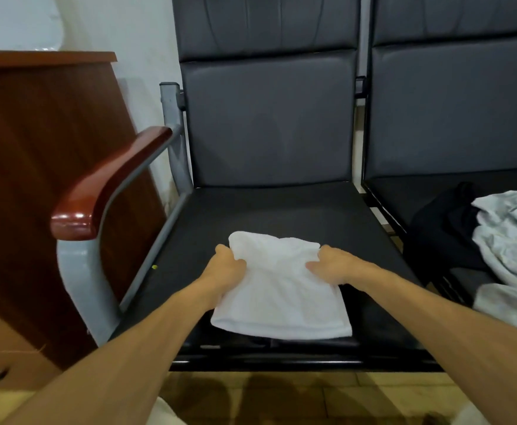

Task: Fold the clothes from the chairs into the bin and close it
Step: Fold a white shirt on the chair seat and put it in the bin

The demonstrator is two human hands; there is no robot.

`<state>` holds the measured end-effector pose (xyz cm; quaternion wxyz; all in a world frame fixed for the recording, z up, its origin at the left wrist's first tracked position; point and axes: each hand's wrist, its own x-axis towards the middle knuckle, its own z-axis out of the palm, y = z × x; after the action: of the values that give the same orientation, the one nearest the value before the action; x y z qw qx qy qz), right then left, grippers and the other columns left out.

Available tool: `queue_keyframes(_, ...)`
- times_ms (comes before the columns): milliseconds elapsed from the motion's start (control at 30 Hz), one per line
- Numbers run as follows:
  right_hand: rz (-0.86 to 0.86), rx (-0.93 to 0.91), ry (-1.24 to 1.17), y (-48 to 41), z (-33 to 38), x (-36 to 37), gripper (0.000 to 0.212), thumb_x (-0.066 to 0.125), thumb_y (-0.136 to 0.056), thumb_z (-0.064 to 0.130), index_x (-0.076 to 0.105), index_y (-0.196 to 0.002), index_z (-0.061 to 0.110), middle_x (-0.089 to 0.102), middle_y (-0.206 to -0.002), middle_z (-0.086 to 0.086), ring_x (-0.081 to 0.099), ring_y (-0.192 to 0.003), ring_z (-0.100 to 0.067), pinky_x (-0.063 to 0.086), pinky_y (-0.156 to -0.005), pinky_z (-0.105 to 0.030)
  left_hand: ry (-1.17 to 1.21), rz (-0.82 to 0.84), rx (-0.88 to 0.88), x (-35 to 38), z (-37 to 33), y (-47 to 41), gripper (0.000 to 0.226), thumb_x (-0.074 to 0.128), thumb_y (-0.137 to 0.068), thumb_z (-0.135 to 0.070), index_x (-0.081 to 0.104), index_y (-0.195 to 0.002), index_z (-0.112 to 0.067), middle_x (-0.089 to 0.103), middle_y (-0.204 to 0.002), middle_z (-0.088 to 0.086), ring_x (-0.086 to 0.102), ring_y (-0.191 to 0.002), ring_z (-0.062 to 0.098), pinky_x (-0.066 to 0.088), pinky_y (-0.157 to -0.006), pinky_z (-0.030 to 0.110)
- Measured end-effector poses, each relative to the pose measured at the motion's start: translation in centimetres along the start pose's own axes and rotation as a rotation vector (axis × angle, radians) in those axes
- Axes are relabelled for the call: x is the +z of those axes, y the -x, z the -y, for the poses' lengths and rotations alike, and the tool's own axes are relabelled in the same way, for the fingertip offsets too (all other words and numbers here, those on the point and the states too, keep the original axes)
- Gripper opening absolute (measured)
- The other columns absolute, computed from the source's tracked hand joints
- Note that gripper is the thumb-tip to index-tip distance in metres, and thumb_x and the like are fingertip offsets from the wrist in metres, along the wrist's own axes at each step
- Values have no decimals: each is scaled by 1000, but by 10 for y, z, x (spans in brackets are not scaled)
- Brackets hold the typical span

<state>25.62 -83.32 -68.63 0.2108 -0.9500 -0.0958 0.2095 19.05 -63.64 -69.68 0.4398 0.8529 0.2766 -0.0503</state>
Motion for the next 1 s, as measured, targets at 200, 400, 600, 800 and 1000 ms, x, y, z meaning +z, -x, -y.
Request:
queue_keyframes(200, -119, 30, -483, -5, -11, -8, 35, 51, -97, 23, 49, -125, 1, 59, -122, -16, 59, -95, -23, 50, -75, -33, 540, 146, -255, -3, -9, 7, 56, 82, -76, -23, 49, -114, 4, 64, -107, 15, 64, -89, 30, 56, -70, 43)
queue_keyframes(400, -120, 135, -842, 14, -19, -30, 37, 69, -87, 12, 60, -123, 4, 66, -111, -16, 65, -96, -32, 54, -86, -43, 516, 468, -342, -1, -21, 27, 46, 83, -72, -18, 68, -115, -8, 74, -96, 15, 69, -89, 29, 57, -71, 39)
queue_keyframes(600, -152, 227, -1201, 50, -26, -43, 37, 71, -83, 4, 58, -118, 3, 65, -110, -18, 64, -97, -37, 53, -86, -53, 737, 371, 37, -8, -34, 48, 40, 63, -88, -6, 61, -117, -33, 68, -112, 6, 66, -100, 28, 57, -80, 43)
queue_keyframes(800, -36, 242, -1368, 79, 1, -38, 28, 73, -83, 15, 68, -109, 7, 72, -104, -15, 68, -97, -36, 54, -89, -51, 812, 266, 233, -42, -41, 81, 51, 60, -92, -22, 48, -134, -48, 61, -128, 0, 62, -111, 29, 50, -96, 50)
queue_keyframes(1000, -84, -105, -989, 122, 98, -30, 22, 60, -91, 5, 65, -113, 7, 68, -108, -15, 66, -97, -31, 54, -89, -47, 792, 48, 257, -128, 5, 140, 43, 61, -93, -26, 50, -133, -38, 64, -120, 8, 64, -105, 32, 54, -89, 51)
